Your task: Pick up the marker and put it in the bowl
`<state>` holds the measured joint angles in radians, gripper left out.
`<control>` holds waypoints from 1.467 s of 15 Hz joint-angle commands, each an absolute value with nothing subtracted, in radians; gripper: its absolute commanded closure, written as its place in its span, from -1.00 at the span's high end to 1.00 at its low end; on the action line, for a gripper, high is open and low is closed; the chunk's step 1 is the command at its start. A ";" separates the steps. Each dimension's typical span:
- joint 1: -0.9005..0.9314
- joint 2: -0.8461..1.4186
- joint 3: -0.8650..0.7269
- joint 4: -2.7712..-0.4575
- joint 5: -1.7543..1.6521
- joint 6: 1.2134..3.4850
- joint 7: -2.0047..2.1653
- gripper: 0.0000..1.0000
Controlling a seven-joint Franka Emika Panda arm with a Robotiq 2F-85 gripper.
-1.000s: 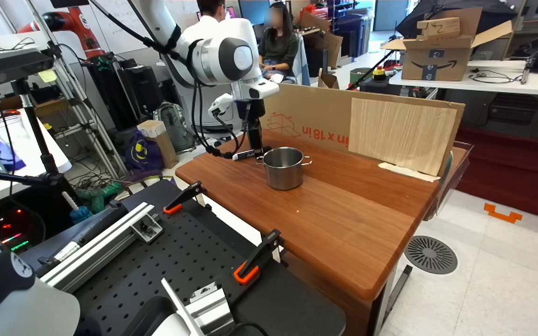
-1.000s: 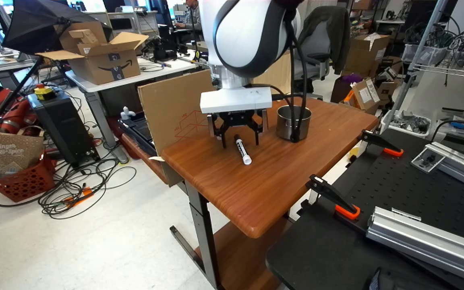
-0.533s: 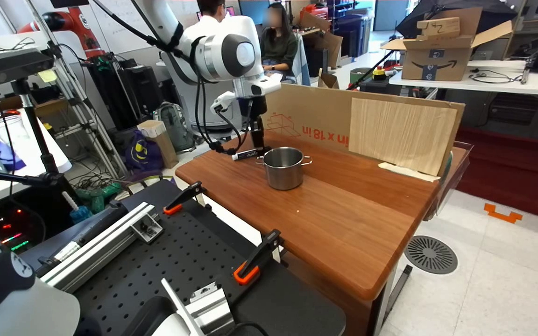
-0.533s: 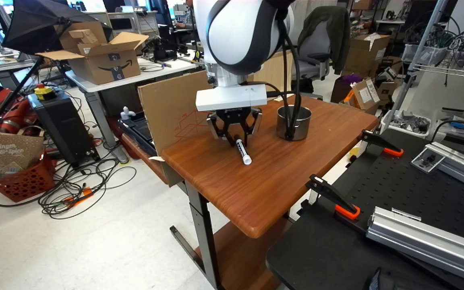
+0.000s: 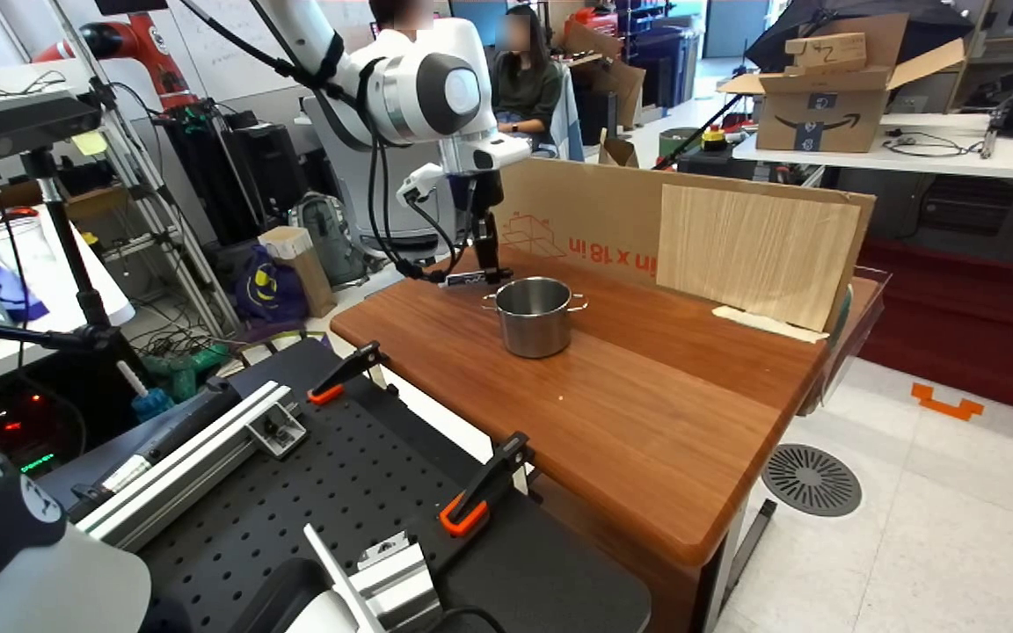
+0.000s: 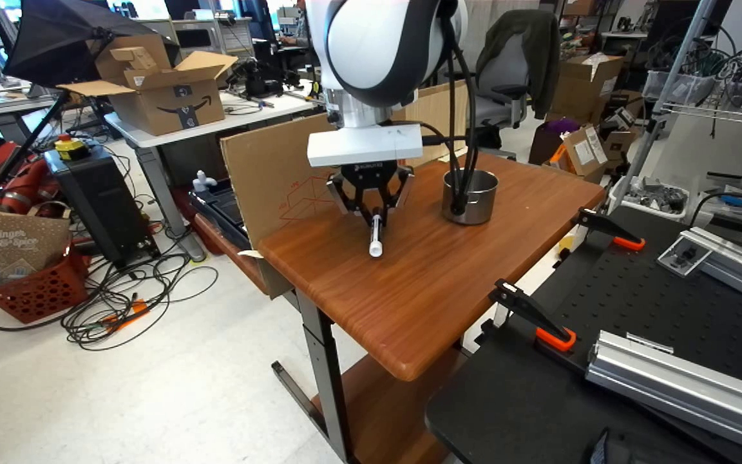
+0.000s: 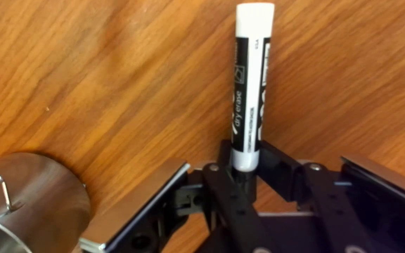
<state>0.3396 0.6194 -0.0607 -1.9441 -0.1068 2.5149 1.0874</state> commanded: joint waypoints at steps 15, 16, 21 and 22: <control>0.278 0.140 -0.147 -2.282 -0.863 2.585 1.507 -0.88; 0.322 0.140 -0.199 -2.292 -0.939 2.594 1.574 -0.88; 0.278 0.139 -0.166 -2.336 -1.245 2.564 1.856 -0.88; 0.273 0.143 -0.163 -2.344 -1.283 2.563 1.893 -0.88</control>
<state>0.2632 0.1607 -0.1478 -2.3133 -1.1653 2.5562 1.7748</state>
